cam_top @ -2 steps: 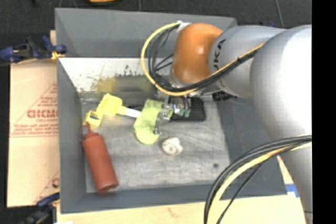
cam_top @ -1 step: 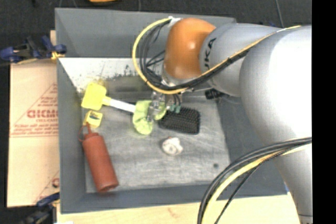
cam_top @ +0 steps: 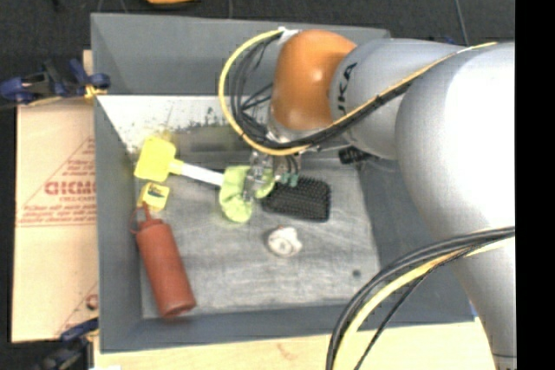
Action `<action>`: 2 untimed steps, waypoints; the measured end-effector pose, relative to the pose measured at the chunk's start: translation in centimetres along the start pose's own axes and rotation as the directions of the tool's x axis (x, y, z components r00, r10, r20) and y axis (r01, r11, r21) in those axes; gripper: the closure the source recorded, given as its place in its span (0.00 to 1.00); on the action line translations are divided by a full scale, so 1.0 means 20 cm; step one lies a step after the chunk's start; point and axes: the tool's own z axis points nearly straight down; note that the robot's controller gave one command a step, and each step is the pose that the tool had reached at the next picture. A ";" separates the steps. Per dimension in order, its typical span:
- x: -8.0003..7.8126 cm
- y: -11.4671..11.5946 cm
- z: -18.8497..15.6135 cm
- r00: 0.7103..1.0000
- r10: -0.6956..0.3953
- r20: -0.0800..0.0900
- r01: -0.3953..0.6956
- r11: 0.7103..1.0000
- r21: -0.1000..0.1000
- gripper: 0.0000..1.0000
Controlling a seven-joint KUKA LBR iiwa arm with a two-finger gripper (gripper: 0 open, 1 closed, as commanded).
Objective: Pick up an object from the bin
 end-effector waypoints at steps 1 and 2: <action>0.00 0.00 0.00 1.000 0.000 -0.001 0.000 1.000 0.000 1.00; 0.01 0.00 -0.03 1.000 0.000 -0.007 0.000 1.000 0.001 1.00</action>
Offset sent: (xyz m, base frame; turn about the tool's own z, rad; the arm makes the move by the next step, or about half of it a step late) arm -0.0001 0.0001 0.0460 0.0000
